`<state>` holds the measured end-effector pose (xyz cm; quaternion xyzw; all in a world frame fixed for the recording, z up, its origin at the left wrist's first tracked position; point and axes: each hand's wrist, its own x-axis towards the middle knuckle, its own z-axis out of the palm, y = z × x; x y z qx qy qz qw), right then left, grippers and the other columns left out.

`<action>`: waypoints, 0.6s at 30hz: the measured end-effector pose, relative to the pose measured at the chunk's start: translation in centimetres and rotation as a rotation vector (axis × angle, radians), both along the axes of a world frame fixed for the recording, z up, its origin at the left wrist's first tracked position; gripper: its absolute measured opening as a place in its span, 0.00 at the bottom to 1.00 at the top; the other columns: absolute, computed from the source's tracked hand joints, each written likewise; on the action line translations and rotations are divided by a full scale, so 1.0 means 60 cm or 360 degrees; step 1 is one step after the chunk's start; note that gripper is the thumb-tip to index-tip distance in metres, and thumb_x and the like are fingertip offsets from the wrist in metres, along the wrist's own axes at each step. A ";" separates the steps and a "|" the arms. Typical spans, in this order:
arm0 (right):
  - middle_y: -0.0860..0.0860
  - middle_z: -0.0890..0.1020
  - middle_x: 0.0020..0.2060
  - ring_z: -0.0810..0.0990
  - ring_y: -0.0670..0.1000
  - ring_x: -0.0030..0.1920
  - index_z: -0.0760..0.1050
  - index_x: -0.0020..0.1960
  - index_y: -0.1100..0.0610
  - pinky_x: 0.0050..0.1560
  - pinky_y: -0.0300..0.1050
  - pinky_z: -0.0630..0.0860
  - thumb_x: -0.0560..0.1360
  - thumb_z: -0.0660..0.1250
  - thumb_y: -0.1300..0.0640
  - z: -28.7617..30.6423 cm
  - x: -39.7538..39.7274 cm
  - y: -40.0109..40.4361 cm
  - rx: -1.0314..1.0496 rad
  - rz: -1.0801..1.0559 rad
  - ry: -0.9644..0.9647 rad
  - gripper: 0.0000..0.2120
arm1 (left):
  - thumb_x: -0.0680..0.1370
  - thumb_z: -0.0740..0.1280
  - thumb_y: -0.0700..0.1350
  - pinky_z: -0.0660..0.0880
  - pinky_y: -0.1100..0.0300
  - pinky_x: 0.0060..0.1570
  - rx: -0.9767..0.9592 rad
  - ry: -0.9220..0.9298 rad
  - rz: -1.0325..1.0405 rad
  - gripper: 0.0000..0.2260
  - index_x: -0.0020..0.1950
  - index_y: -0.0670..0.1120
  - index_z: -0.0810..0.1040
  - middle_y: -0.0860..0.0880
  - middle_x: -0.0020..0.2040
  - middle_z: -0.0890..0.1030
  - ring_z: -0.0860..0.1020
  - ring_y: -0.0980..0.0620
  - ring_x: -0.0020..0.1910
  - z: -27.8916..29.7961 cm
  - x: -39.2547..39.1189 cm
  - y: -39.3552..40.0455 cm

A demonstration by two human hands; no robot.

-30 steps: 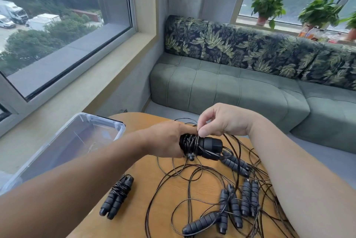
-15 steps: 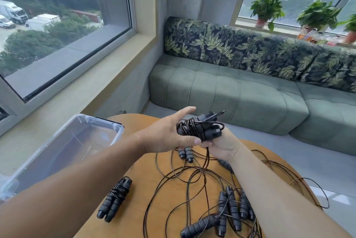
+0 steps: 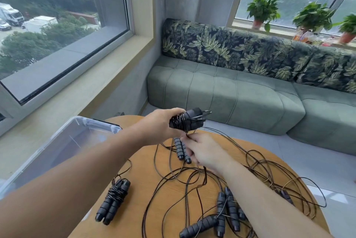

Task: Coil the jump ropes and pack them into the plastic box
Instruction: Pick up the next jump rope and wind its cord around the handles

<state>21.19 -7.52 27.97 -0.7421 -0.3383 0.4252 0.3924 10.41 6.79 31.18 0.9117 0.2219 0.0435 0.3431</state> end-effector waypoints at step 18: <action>0.46 0.83 0.29 0.75 0.38 0.27 0.84 0.38 0.51 0.34 0.39 0.73 0.72 0.73 0.54 0.188 0.040 0.026 -0.0301 0.0665 -0.1120 0.05 | 0.77 0.68 0.54 0.74 0.56 0.47 0.0904 0.0145 -0.0491 0.19 0.67 0.61 0.71 0.60 0.64 0.75 0.78 0.53 0.55 0.015 -0.004 0.005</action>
